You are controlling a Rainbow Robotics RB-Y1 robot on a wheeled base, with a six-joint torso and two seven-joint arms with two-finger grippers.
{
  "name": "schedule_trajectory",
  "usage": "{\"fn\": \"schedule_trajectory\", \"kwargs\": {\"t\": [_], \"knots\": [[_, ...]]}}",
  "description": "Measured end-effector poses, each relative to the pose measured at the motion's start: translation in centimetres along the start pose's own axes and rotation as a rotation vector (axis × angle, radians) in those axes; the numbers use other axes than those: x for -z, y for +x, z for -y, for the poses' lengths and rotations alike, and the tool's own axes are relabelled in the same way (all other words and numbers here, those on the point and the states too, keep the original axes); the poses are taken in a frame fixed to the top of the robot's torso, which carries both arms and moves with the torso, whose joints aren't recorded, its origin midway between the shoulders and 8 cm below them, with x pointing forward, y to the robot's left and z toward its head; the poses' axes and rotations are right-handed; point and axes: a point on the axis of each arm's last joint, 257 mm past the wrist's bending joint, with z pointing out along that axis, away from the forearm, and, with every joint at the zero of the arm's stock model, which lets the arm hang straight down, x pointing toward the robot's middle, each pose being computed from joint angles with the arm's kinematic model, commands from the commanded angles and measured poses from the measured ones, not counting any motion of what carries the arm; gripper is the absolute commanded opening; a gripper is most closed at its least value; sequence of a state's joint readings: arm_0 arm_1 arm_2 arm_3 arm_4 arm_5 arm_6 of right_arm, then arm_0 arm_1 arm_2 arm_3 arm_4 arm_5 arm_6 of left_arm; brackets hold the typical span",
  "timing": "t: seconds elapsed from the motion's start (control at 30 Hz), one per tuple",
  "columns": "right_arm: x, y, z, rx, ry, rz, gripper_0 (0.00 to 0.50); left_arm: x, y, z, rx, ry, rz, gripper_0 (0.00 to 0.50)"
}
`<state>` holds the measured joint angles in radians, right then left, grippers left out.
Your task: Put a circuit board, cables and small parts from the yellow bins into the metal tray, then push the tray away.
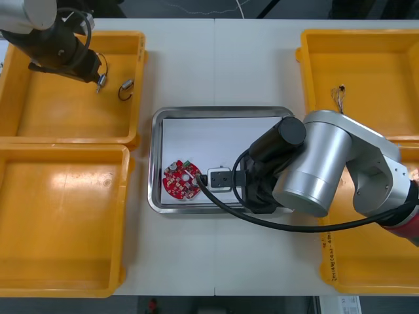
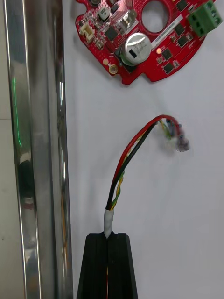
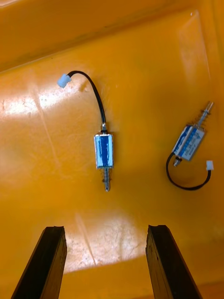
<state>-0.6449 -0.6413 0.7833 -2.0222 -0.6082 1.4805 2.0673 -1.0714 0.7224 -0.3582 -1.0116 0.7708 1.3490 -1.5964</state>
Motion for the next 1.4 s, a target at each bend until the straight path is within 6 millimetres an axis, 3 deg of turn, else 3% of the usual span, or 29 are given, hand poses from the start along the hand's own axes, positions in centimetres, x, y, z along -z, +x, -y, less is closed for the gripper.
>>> {"fn": "schedule_trajectory", "kwargs": {"t": [0.23, 0.5, 0.57, 0.6, 0.63, 0.73, 0.77, 1.4], "knots": [[-2.1, 1.3, -0.2, -0.034, -0.022, -0.017, 0.0, -1.7, -0.7, 0.8, 0.03, 0.008, 0.02, 0.5], [-2.6, 1.9, -0.1, -0.028, -0.03, -0.031, 0.012, -2.7, -1.1, 0.7, 0.007, -0.015, 0.041, 0.5], [-2.6, 1.9, -0.1, -0.027, -0.03, -0.029, 0.135, -3.0, -1.2, 0.5, 0.013, -0.02, 0.045, 0.5], [-2.6, 1.8, -0.1, -0.027, -0.029, -0.028, 0.255, -3.1, -1.3, 0.5, 0.018, -0.022, 0.047, 0.5], [-2.6, 1.7, -0.1, -0.027, -0.027, -0.026, 0.322, -3.3, -1.4, 0.4, 0.023, -0.022, 0.051, 0.5], [-2.7, 1.5, 0.3, -0.026, -0.013, -0.017, 0.479, -3.7, -2.0, 0.3, 0.036, -0.025, 0.07, 0.5], [-2.7, 1.5, 0.4, -0.025, -0.01, -0.018, 0.498, -3.8, -2.2, 0.3, 0.039, -0.027, 0.08, 0.5], [-1.4, 0.6, 2.3, -0.027, 0.045, 0.004, 0.5, -5.8, -2.0, -1.1, 0.055, -0.048, 0.123, 0.5]]}}
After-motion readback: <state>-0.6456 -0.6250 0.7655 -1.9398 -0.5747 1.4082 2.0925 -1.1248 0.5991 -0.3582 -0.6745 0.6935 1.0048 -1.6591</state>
